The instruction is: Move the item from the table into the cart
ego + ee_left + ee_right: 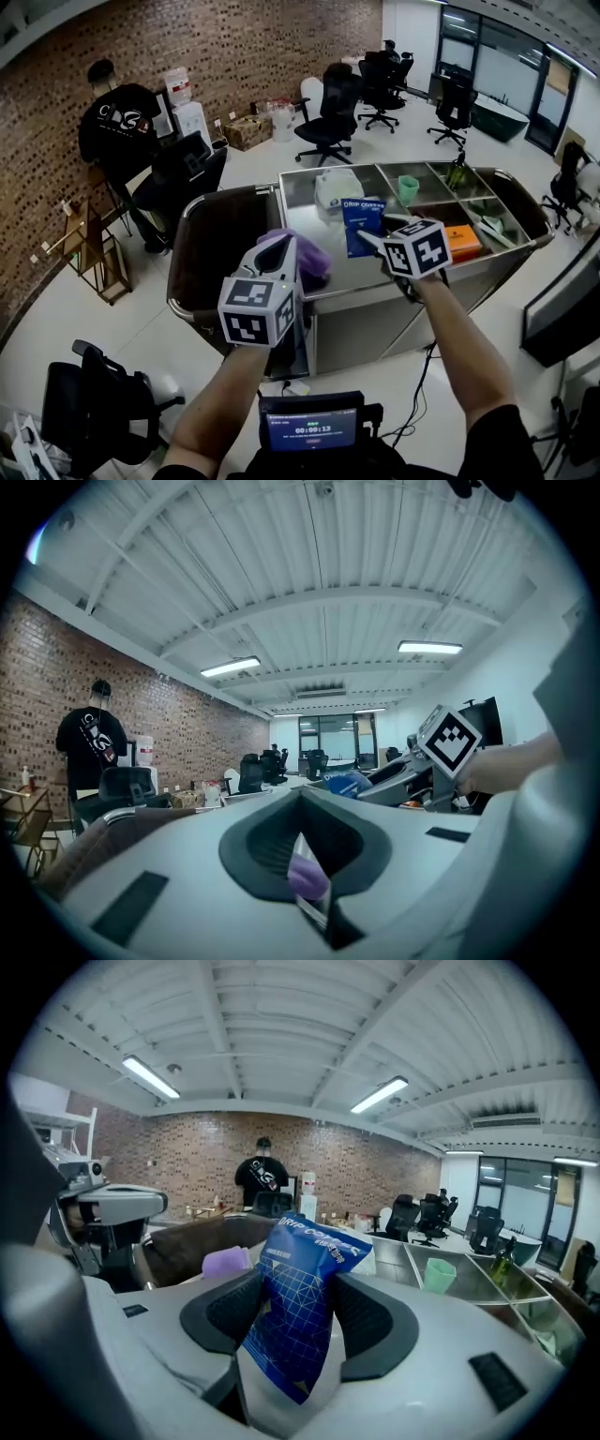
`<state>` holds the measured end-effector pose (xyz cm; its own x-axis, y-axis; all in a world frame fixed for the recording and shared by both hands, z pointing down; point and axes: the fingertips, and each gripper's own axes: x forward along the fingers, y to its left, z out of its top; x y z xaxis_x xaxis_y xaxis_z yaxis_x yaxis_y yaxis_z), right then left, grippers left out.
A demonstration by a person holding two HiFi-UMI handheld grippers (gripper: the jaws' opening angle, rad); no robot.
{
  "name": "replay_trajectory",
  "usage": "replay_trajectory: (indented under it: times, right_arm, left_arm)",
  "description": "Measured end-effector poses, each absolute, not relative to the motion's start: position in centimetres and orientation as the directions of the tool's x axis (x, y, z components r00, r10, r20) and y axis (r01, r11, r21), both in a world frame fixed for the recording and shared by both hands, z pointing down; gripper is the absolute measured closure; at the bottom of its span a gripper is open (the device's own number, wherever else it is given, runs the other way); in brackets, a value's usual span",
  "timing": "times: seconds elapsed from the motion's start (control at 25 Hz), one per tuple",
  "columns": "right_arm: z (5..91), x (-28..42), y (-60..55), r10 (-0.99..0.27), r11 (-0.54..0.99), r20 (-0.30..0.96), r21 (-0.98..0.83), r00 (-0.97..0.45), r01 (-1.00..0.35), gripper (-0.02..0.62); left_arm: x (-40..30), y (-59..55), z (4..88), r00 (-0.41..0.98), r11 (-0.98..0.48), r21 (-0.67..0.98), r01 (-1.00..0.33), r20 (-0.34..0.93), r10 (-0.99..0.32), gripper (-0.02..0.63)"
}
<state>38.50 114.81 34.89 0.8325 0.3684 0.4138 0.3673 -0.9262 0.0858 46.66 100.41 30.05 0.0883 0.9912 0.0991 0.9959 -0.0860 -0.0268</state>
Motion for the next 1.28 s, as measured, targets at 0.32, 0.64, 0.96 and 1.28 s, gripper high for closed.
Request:
replay_trajectory:
  times: [0.32,0.64,0.96,1.28]
  right_arm:
    - [36.1,39.7,116.5,0.383,-0.919,0.431,0.095,0.817,0.382,0.291]
    - [32.3,38.2,114.9,0.401,-0.914,0.281,0.067,0.872,0.399,0.342]
    - [29.7,34.1,110.9,0.432,-0.9,0.126,-0.006,0.893,0.436,0.438]
    - [30.8,29.5,105.9,0.504,-0.863,0.005,-0.036,0.864,0.504,0.588]
  left_arm:
    - [48.2,101.4,30.7,0.091,-0.09,-0.013,0.996,0.109,0.99,0.6]
    - [47.9,100.8,29.8,0.063,-0.063,0.005,0.998,0.077,0.995,0.6]
    - [46.4,98.9,29.6,0.048,-0.049,0.005,0.999,0.06,0.997,0.6]
    - [45.9,94.4,31.7,0.083,-0.084,-0.002,0.997,0.08,0.993,0.6]
